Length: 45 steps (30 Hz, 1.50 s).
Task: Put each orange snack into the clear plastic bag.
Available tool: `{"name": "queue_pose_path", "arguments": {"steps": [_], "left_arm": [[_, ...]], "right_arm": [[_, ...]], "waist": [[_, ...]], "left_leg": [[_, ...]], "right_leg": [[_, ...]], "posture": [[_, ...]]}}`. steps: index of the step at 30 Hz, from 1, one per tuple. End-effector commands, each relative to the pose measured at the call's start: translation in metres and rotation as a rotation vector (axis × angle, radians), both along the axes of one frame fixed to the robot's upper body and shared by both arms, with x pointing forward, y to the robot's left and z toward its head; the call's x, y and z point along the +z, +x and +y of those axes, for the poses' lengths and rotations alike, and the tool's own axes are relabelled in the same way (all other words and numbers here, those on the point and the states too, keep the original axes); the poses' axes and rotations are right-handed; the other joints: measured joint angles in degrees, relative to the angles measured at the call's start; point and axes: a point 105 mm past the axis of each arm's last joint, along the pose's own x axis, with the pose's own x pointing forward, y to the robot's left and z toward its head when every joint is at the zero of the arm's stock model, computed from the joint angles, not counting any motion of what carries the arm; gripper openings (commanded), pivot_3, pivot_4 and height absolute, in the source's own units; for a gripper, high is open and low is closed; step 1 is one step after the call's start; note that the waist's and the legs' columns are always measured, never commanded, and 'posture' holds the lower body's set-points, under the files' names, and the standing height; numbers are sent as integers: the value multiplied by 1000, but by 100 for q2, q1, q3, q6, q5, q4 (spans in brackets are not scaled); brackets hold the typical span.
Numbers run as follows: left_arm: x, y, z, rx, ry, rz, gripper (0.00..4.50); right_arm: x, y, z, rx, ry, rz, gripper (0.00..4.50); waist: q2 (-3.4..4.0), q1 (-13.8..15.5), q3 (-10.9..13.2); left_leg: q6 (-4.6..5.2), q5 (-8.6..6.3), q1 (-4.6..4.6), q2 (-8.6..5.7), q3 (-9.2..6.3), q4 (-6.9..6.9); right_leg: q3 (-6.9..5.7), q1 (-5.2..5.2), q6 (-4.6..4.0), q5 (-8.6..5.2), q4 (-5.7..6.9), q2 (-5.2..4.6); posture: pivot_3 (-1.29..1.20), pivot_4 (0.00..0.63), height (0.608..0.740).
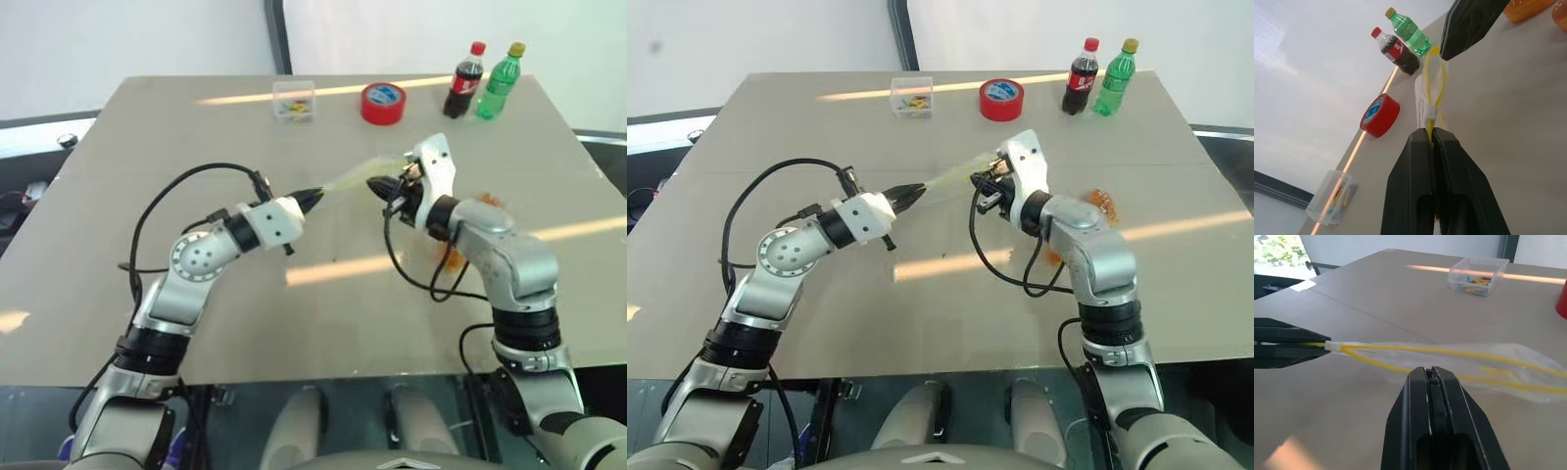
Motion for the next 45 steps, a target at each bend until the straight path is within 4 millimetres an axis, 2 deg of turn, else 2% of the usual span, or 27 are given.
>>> {"name": "queue_pose_path", "arguments": {"steps": [1,6,16,22,24,27,30,33,37,38,40,43,45], "left_arm": [[16,-4,0,-3,-9,-66,0],[16,-5,-1,-8,-7,-68,0],[17,-11,-4,-26,-21,-75,0],[12,-20,-10,-85,-16,-75,0],[6,-22,-9,-98,-1,-62,0],[0,-19,0,-93,14,-39,0],[-6,-17,7,-98,40,-30,0],[-8,-15,12,-119,57,-20,0],[-13,-17,16,-148,55,6,0],[-14,-18,16,-155,47,14,0],[-13,-18,19,-157,35,18,0],[-12,-18,22,-155,20,16,0],[-10,-18,26,-153,-3,23,0]], "right_arm": [[18,-7,5,32,33,-56,20],[18,-2,7,8,37,-49,20],[0,14,13,-28,-2,-12,20],[-8,26,22,-72,48,22,20],[-10,33,25,-121,2,-61,20],[-20,38,30,-156,-331,-402,20],[-29,37,36,-104,-516,-630,20],[-36,34,44,-12,-663,-805,20],[-44,39,52,41,-789,-939,20],[-44,42,54,39,-808,-957,529],[-47,48,54,28,-841,-967,1172],[-49,53,51,7,-872,-967,2831],[-49,55,48,-12,-879,-971,3727]], "waist": [[0,1,0],[0,9,0],[0,7,0],[0,2,0],[0,5,0],[1,5,0],[1,-1,0],[1,-11,0],[0,-28,0],[0,-26,0],[0,-16,0],[0,7,0],[0,5,0]], "left_leg": [[0,0,1,0,0,0],[0,0,0,0,0,0],[0,0,0,0,0,0],[0,0,1,2,1,-1],[0,0,0,2,1,0],[0,0,4,-4,7,0],[-1,0,7,-4,9,-1],[-2,1,6,-3,10,-2],[-2,1,9,0,15,-2],[-2,1,9,1,13,-3],[-3,2,9,1,13,-3],[-3,2,7,1,12,-3],[-3,2,7,0,12,-2]], "right_leg": [[0,0,0,0,1,0],[0,0,0,0,0,-1],[0,0,0,0,0,-1],[1,0,0,0,1,0],[1,-1,0,0,0,-1],[2,-1,0,0,0,-1],[3,0,0,0,-1,-1],[4,-1,0,0,-1,0],[9,-2,0,0,1,2],[8,-1,0,0,1,3],[8,-1,0,0,1,3],[7,-1,0,0,-1,2],[8,-1,0,0,-1,2]], "posture": [[0,150,740],[0,150,740],[0,150,740],[0,150,740],[0,150,740],[0,150,740],[0,150,740],[0,150,740],[0,150,740],[0,150,740],[0,150,740],[0,150,740],[0,150,740]]}}
